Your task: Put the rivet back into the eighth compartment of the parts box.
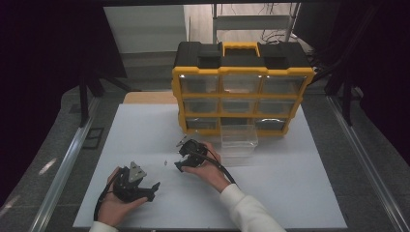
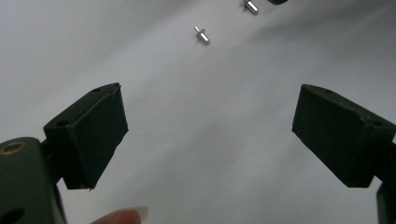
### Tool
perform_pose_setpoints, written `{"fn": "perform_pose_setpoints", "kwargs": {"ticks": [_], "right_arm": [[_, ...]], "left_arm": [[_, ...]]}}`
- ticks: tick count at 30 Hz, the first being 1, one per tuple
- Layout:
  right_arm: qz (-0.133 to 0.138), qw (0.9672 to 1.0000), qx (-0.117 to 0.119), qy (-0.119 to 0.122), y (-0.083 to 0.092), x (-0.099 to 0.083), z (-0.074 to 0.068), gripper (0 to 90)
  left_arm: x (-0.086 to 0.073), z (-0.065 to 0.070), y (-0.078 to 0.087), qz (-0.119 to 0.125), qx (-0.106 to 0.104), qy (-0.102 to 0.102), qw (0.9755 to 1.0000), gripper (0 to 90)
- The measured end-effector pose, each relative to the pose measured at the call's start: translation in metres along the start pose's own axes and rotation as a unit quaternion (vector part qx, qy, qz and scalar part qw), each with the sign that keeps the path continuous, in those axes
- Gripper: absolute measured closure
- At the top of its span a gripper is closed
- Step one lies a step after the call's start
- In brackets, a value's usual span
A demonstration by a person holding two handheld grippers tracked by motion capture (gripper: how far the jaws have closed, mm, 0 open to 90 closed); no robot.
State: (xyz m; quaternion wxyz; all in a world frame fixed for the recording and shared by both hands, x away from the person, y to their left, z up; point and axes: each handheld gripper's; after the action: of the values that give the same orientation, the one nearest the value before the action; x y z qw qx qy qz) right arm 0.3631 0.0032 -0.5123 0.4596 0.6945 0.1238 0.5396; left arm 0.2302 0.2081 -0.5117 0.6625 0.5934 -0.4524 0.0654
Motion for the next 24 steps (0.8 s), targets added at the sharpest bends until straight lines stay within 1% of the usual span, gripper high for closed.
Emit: {"fn": "perform_pose_setpoints", "kwargs": {"ticks": [5,8,12,15,20,24], "right_arm": [[-0.004,1.0000,-0.002,-0.002,-0.0014,-0.0003,0.0003,32.2],[-0.003,1.0000,-0.006,0.002,-0.0023,-0.0006,0.0020,32.2],[-0.008,0.9999,-0.009,-0.001,-0.0042,-0.0013,0.0034,32.2],[-0.010,0.9999,-0.012,0.002,-0.0057,-0.0021,0.0049,32.2],[-0.014,0.9998,-0.014,0.000,-0.0063,-0.0028,0.0051,32.2],[-0.015,0.9998,-0.012,0.003,-0.0069,-0.0030,0.0057,32.2]], "left_arm": [[0.0002,0.0002,-0.0001,-0.001,-0.001,-0.002,1.0000,10.5],[0.0006,0.0003,0.0001,0.000,-0.005,-0.002,1.0000,10.7],[0.0002,0.0012,-0.0014,-0.005,-0.004,-0.005,1.0000,10.8],[0.0001,0.0009,-0.0012,-0.005,-0.004,-0.006,1.0000,10.9],[-0.0003,0.0016,-0.0017,-0.006,-0.004,-0.007,0.9999,10.9],[-0.0003,0.0022,-0.0021,-0.008,-0.005,-0.008,0.9999,11.0]]}}
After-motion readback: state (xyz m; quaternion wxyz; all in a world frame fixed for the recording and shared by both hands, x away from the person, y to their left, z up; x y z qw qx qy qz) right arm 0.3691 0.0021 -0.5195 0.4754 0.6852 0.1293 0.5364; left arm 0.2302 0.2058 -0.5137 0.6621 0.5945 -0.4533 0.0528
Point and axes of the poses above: each handheld gripper's, and its own axes: y roughly backward along the jaws, x roughly out of its top, z roughly to its right, and after that the axes turned 2 degrees about z, right-handed
